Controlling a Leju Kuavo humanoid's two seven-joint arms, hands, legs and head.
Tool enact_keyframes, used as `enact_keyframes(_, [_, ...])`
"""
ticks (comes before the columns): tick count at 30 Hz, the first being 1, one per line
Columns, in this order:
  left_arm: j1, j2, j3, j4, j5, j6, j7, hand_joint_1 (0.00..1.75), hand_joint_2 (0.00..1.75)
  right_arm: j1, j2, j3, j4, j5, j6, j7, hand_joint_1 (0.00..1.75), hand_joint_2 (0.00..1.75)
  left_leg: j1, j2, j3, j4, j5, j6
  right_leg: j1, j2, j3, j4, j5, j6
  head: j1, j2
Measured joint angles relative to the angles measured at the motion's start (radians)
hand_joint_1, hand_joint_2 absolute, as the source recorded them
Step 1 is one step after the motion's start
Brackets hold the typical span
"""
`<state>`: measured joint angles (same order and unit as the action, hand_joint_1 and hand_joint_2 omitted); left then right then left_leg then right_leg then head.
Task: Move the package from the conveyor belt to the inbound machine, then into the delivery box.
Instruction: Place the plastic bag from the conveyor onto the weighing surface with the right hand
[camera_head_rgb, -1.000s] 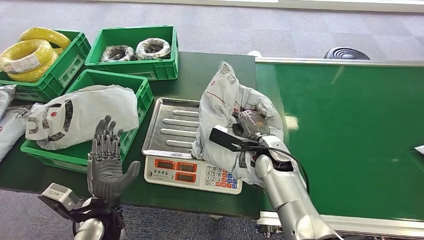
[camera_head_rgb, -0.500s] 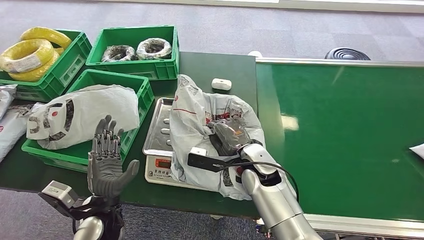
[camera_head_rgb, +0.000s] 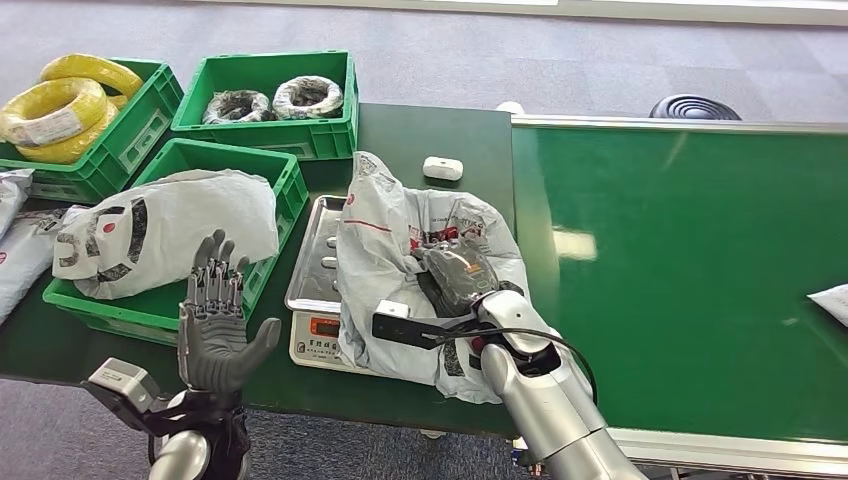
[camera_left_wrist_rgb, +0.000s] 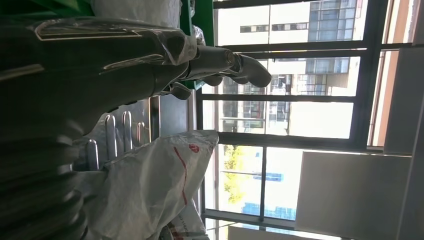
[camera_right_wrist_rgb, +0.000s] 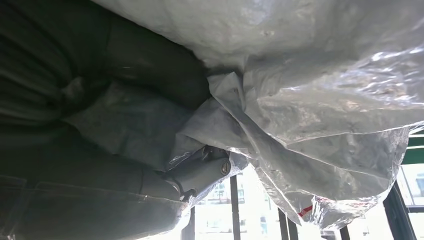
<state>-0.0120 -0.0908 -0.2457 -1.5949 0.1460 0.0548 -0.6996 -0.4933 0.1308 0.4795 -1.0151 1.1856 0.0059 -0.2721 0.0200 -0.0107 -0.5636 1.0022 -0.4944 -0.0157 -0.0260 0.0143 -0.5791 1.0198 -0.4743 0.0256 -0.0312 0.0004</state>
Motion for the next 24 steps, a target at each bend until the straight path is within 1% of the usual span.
enact_keyframes(3, [-0.002, 0.0, -0.002, 0.001, 0.0, 0.008, 0.0, 0.0, 1.75, 0.0, 0.0, 0.001, 0.0, 0.003, -0.025, 0.019, 0.0, 0.0, 0.0, 0.0, 0.0, 0.0, 0.0, 0.0, 0.0, 0.0, 0.0, 0.0, 0.0, 0.0, 0.0, 0.0])
enact_keyframes(10, [0.0, 0.0, -0.003, 0.0, -0.001, 0.014, 0.0, 0.0, 1.75, 0.002, -0.002, 0.002, -0.014, 0.042, -0.108, 0.074, 0.0, 0.0, 0.0, 0.0, 0.0, 0.0, 0.0, 0.0, 0.0, 0.0, 0.0, 0.0, 0.0, 0.0, 0.0, 0.0])
enact_keyframes(15, [0.005, 0.0, -0.002, 0.0, -0.002, 0.014, 0.0, 0.0, 1.75, 0.017, -0.012, -0.008, -0.087, 0.132, -0.2, 0.152, 0.0, 0.0, 0.0, 0.0, 0.0, 0.0, 0.0, 0.0, 0.0, 0.0, 0.0, 0.0, 0.0, 0.0, 0.0, 0.0])
enact_keyframes(20, [0.01, 0.0, -0.002, 0.0, -0.002, 0.014, 0.0, 0.0, 1.75, 0.03, -0.022, -0.016, -0.136, 0.163, -0.231, 0.175, 0.0, 0.0, 0.0, 0.0, 0.0, 0.0, 0.0, 0.0, 0.0, 0.0, 0.0, 0.0, 0.0, 0.0, 0.0, 0.0])
enact_keyframes(21, [0.011, 0.0, -0.002, 0.0, -0.003, 0.014, 0.0, 0.0, 1.75, 0.035, -0.022, -0.02, -0.147, 0.186, -0.258, 0.19, 0.0, 0.0, 0.0, 0.0, 0.0, 0.0, 0.0, 0.0, 0.0, 0.0, 0.0, 0.0, 0.0, 0.0, 0.0, 0.0])
enact_keyframes(22, [0.014, 0.0, -0.002, 0.0, -0.003, 0.013, 0.0, 0.0, 1.75, 0.044, -0.023, -0.028, -0.166, 0.224, -0.311, 0.214, 0.0, 0.0, 0.0, 0.0, 0.0, 0.0, 0.0, 0.0, 0.0, -0.001, 0.0, 0.0, 0.0, 0.0, 0.0, 0.0])
enact_keyframes(24, [0.02, -0.001, -0.002, -0.001, -0.004, 0.012, 0.0, 0.0, 1.75, 0.071, -0.021, -0.06, -0.237, 0.297, -0.493, 0.256, 0.0, 0.0, 0.0, -0.001, -0.001, 0.0, 0.0, 0.0, 0.0, -0.001, -0.001, 0.0, 0.0, 0.0, 0.0, 0.0])
